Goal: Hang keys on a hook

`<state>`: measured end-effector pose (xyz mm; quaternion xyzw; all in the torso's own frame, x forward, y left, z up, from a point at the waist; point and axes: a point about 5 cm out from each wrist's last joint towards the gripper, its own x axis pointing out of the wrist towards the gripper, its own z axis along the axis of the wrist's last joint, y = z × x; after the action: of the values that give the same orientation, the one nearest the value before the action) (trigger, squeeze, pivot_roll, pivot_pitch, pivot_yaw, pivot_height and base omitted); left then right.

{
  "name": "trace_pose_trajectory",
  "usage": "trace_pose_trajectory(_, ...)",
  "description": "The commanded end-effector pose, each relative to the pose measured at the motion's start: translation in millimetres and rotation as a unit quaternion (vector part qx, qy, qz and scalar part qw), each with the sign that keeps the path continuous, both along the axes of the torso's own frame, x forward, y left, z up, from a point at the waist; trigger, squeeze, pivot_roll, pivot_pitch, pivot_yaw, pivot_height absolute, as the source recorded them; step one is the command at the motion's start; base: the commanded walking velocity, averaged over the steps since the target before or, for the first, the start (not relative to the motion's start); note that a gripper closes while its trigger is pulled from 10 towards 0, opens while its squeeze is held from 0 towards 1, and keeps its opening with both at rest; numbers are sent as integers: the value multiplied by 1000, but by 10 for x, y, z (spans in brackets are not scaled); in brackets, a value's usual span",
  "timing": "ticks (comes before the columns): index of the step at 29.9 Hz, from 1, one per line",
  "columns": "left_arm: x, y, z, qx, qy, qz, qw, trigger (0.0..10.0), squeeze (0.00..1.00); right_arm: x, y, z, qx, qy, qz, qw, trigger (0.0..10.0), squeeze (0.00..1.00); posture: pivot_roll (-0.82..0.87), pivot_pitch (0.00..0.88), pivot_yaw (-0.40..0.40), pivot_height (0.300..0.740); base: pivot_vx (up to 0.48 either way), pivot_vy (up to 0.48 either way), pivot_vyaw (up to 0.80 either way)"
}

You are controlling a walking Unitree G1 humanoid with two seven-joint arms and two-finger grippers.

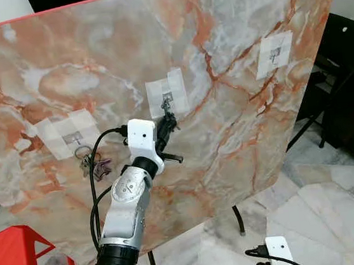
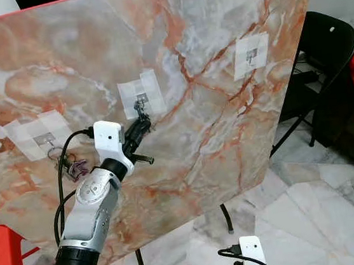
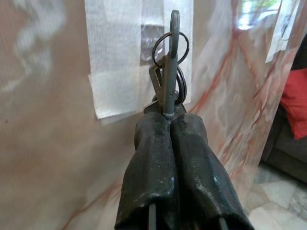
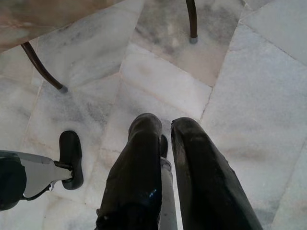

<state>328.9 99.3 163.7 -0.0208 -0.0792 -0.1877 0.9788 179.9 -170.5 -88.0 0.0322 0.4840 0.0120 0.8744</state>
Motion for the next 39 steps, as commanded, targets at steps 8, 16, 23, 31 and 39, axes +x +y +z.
trace_pose_trajectory(8,57,-35,30,18,-10,7,1000,10000,0,9,3,3,-1,1,-1,1000,10000,0,-3,0,-3,740,0,0,0)
trace_pose_trajectory(16,75,-72,47,23,-15,0,1000,10000,0,10,4,3,0,0,-1,1000,10000,0,-6,0,-3,740,0,0,0)
trace_pose_trajectory(23,68,-117,71,30,-24,-10,999,10000,0,8,6,2,0,1,0,1000,10000,0,-4,0,-3,740,0,0,0)
trace_pose_trajectory(31,75,-150,79,40,-27,-12,999,10000,0,10,9,3,0,1,-1,1000,10000,0,-5,0,-2,740,0,0,0)
trace_pose_trajectory(39,98,-117,55,58,-24,2,998,10000,0,10,10,3,0,1,0,1000,10000,0,-5,0,-2,740,0,0,0)
